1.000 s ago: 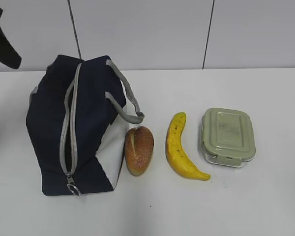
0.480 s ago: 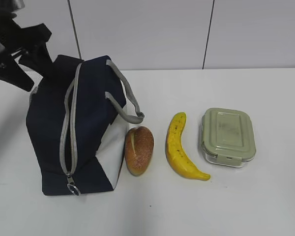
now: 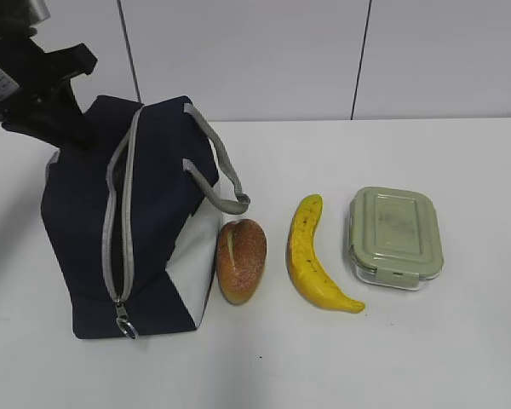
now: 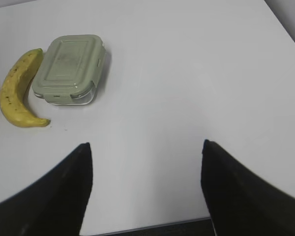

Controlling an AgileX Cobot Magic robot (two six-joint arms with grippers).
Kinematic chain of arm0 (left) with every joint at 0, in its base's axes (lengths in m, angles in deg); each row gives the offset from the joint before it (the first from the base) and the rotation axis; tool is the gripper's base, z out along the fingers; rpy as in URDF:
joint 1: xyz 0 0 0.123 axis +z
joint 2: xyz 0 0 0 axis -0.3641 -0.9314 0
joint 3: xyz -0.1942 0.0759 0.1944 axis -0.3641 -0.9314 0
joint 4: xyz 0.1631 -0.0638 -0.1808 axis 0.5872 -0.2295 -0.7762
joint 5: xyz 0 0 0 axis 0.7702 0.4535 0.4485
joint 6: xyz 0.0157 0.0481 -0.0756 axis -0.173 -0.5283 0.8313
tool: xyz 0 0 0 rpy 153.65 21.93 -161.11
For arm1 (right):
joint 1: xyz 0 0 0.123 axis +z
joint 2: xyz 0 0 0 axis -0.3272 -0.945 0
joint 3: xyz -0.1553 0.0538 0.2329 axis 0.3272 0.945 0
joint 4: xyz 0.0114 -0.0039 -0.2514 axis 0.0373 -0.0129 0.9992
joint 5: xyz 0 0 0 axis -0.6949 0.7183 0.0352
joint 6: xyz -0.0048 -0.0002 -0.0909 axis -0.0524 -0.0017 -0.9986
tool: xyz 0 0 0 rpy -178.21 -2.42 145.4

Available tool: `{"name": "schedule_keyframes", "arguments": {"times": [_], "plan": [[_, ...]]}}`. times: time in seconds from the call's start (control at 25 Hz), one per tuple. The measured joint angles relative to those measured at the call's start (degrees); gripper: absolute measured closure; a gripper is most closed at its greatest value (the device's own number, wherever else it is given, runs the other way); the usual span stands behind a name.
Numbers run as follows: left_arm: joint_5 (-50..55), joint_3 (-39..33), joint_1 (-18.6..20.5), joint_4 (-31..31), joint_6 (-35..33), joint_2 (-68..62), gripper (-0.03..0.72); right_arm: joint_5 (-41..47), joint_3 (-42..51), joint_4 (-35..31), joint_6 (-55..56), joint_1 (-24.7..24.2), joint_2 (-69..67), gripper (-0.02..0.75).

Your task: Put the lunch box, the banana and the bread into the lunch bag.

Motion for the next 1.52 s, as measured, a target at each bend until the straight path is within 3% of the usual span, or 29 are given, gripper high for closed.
{"name": "schedule_keyframes", "arguments": {"times": [0.12,0.32,1.16,1.52], "plan": [[-0.11,0.00,0.00,-0.37,0.00,-0.06,0.629,0.00,0.00,0.00,0.00,0.00,0.00,0.227],[-0.57,0.00,0.00,-0.48,0.00,-0.06,0.675,0.00,0.00,0.00,0.00,0.00,0.00,0.227],[-1.56,0.00,0.00,-3.80,0.00,-0.12,0.677,0.00,0.00,0.00,0.00,0.00,-0.37,0.228],[-1.58,0.00,0.00,-2.94,0.00,-0.12,0.677,-5.32,-0.33,-2.88,2.64,3.20,-19.95,0.227]]}}
